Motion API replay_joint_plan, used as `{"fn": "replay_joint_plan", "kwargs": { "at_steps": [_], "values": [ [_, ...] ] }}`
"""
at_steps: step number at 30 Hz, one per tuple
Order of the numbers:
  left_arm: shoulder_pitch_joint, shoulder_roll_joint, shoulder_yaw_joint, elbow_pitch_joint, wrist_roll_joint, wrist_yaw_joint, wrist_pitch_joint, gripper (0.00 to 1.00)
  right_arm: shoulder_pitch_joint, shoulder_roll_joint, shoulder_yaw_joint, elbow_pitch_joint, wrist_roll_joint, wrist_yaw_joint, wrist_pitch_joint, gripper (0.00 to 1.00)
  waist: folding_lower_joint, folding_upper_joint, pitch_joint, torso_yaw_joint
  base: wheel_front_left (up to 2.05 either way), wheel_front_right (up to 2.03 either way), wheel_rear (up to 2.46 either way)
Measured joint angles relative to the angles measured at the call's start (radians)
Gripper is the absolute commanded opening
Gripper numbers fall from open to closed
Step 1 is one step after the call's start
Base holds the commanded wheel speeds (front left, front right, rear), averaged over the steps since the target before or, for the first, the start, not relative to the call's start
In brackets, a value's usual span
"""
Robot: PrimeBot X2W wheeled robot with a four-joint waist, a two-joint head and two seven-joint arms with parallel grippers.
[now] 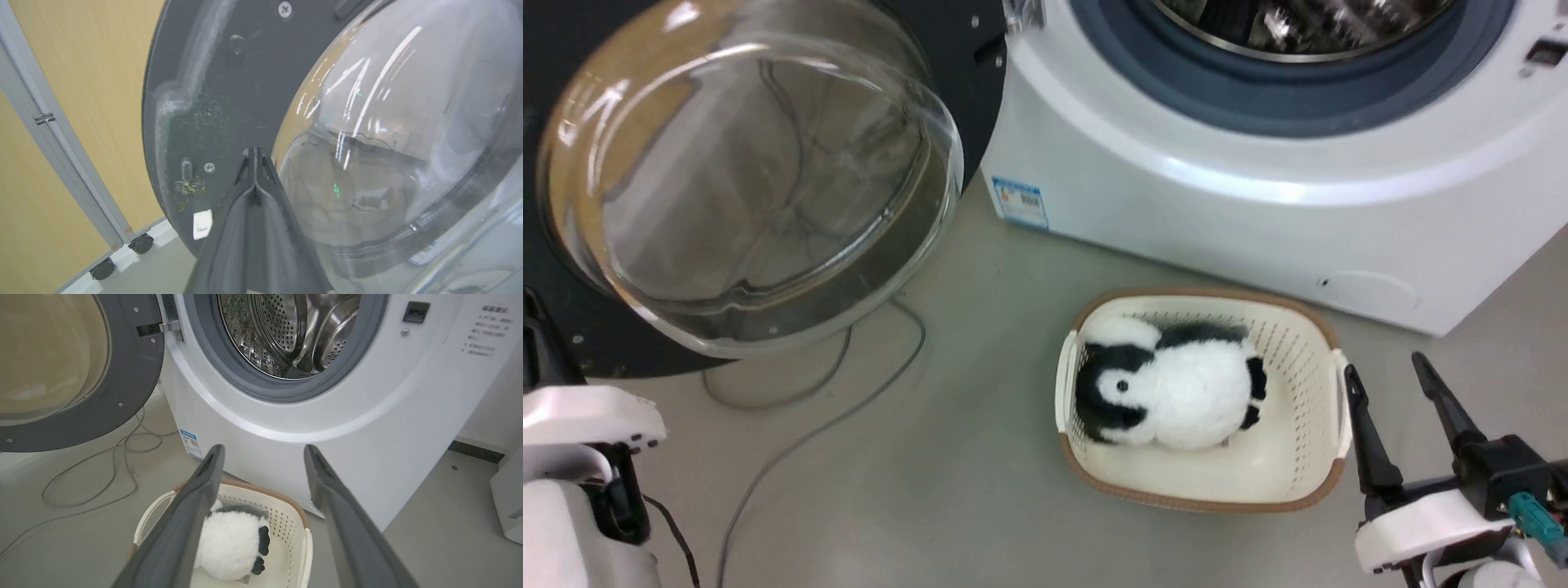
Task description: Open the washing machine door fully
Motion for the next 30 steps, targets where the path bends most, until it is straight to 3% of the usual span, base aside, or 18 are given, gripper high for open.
{"fn": "replay_joint_plan", "kwargs": {
  "at_steps": [16,27,28,29,30],
  "values": [
    [0.173,-0.051,-0.128,-0.205,0.041,-0.052,0.0,0.0,0.082,0.012,-0.025,-0.052,0.075,0.0,0.0,1.0,-0.0001,0.0,-0.209,-0.07,0.0,0.0,0.0],
    [0.282,-0.086,-0.265,-0.252,-0.019,-0.069,0.0,0.0,0.13,0.012,-0.035,-0.086,0.096,0.0,0.0,1.0,-0.0001,0.0,-0.27,-0.161,0.0,0.0,0.0],
    [0.287,-0.087,-0.279,-0.254,-0.028,-0.07,0.0,0.34,0.134,0.012,-0.036,-0.087,0.097,0.0,0.0,1.0,-0.0002,0.0,-0.273,-0.169,0.0,0.0,0.0],
    [0.292,-0.089,-0.293,-0.257,-0.039,-0.07,0.0,0.98,0.138,0.013,-0.036,-0.088,0.099,0.0,0.0,1.0,-0.0002,0.0,-0.276,-0.178,0.0,0.0,0.0],
    [0.298,-0.09,-0.306,-0.262,-0.047,-0.07,0.0,1.0,0.14,0.013,-0.037,-0.088,0.102,0.0,0.0,1.0,-0.0002,0.0,-0.278,-0.186,0.0,0.0,0.0]
  ]
}}
